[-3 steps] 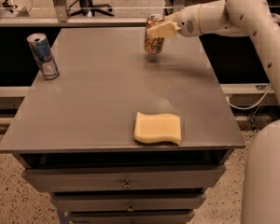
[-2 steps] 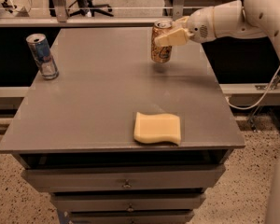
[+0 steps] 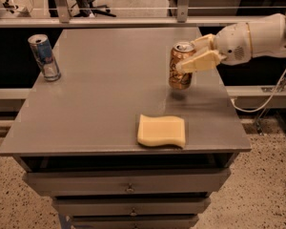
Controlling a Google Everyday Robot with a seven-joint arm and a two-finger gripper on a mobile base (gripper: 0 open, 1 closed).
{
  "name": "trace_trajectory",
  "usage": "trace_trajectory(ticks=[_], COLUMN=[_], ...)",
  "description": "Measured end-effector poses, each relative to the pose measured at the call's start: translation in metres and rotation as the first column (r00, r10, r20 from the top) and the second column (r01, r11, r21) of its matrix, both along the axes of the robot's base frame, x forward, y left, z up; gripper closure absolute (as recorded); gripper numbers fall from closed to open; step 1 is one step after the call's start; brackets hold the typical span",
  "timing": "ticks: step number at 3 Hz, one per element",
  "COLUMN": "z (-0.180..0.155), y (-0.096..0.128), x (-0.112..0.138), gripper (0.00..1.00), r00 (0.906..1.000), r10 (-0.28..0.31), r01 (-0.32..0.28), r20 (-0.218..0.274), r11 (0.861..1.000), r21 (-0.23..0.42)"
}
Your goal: Move orange can near sponge
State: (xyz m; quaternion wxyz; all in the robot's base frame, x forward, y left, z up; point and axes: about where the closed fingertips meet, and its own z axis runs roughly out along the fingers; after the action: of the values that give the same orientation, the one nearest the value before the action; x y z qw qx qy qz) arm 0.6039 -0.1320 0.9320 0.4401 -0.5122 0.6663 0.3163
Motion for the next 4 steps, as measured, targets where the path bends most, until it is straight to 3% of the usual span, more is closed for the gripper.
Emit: trace_trajectory(ticks=[2, 4], z=[-0.016, -0.028], y=[-0.005, 0.021], x=[-0.071, -0.111], gripper=[1.0, 0.59], r00=[0.9958, 0.9766], r10=[0.092, 0.214], r01=[-0.092, -0.214], r20=[0.002, 0.025], r11=[0.996, 0.976], r21=[0.024, 0.039])
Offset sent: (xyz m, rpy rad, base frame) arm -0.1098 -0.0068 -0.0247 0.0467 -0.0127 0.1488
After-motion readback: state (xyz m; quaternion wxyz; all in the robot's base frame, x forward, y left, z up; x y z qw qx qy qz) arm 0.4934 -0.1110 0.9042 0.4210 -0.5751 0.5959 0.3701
